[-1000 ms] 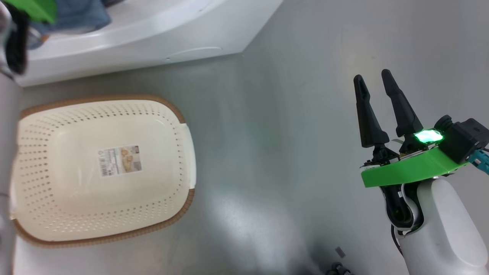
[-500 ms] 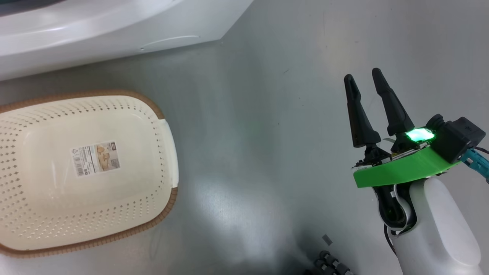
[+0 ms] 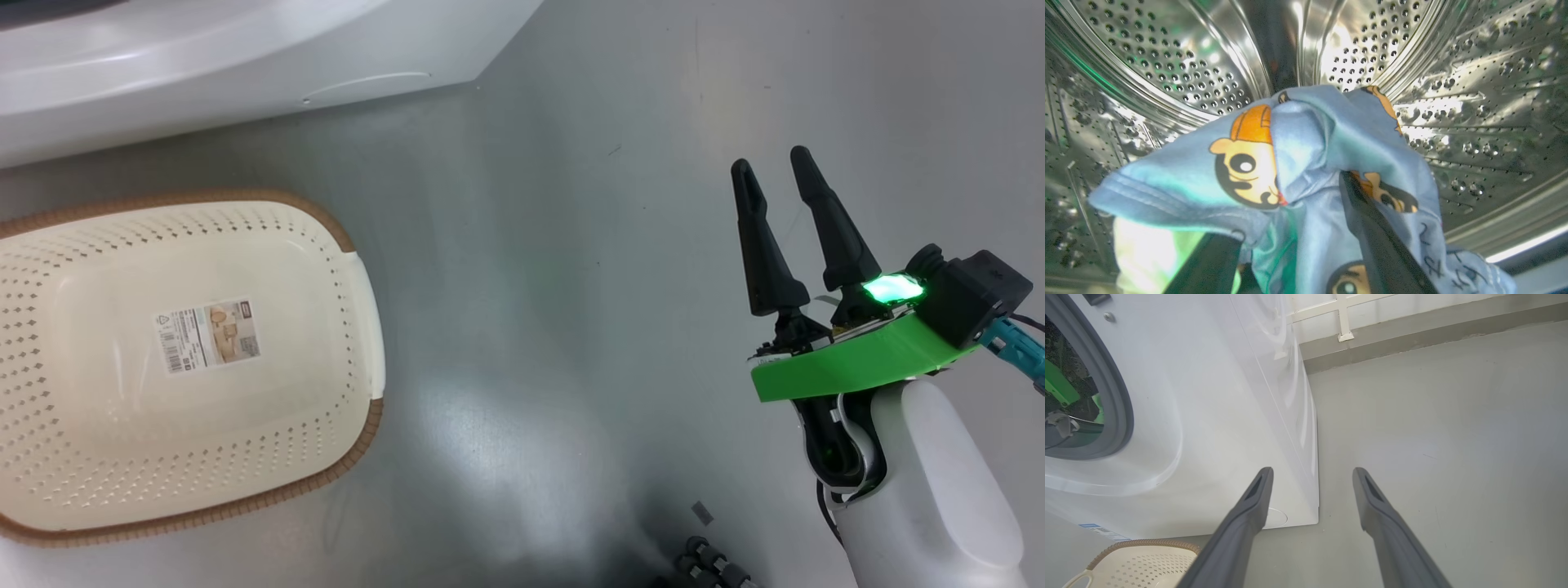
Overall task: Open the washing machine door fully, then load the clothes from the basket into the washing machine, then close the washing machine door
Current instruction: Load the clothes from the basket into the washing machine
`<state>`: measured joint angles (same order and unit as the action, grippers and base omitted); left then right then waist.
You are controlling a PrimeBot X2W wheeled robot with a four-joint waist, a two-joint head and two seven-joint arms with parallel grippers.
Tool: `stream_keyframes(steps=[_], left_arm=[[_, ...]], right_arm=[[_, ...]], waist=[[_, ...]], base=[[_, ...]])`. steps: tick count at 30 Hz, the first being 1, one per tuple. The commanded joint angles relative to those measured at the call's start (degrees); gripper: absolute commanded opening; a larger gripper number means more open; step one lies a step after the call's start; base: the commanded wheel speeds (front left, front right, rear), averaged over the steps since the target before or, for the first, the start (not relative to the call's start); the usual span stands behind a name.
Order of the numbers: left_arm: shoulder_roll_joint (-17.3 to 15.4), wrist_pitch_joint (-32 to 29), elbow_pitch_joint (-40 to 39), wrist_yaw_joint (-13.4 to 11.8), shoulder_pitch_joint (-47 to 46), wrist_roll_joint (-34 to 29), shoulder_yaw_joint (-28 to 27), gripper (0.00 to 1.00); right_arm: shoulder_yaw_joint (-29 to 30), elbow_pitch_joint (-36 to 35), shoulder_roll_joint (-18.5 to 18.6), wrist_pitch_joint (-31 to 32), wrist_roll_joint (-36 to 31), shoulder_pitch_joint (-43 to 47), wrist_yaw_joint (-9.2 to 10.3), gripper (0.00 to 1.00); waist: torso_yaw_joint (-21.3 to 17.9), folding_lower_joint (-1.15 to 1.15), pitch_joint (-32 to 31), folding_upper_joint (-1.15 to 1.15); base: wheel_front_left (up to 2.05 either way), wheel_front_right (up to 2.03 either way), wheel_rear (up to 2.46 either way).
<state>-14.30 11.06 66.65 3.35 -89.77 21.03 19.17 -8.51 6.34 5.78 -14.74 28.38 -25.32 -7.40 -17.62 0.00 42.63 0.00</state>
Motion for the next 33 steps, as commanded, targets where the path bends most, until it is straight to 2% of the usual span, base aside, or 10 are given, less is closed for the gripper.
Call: stream_keyframes(steps=[1, 21, 29, 33], left_arm=[[-1.4, -0.6, 0.2, 0.6, -0.9, 0.4, 0.1, 1.0], [0.2, 3.2, 4.6, 2.8, 3.4, 2.9, 0.4, 1.0], [0.2, 3.8, 2.1, 3.5, 8.1, 3.7, 0.7, 1.0], [-0.2, 3.9, -1.6, 3.6, 12.0, 4.2, 0.1, 1.0]], right_arm=[[-1.0, -1.0, 0.2, -0.3, -0.2, 0.5, -0.09, 1.0], [-0.2, -0.9, 0.9, -0.3, -0.2, 0.7, -0.09, 1.0], [0.2, -0.7, 1.2, -0.3, -0.4, 1.1, -0.09, 1.0], [0.4, -0.7, 1.5, -0.3, -0.5, 1.4, -0.09, 1.0]], waist=[[0.3, 0.0, -0.2, 0.0], [2.4, 0.0, -4.0, 0.0], [3.5, 0.0, -5.7, 0.0], [4.5, 0.0, -7.0, 0.0]], base=[[0.0, 0.0, 0.0], [0.0, 0.0, 0.0], [0.0, 0.0, 0.0], [0.0, 0.0, 0.0]])
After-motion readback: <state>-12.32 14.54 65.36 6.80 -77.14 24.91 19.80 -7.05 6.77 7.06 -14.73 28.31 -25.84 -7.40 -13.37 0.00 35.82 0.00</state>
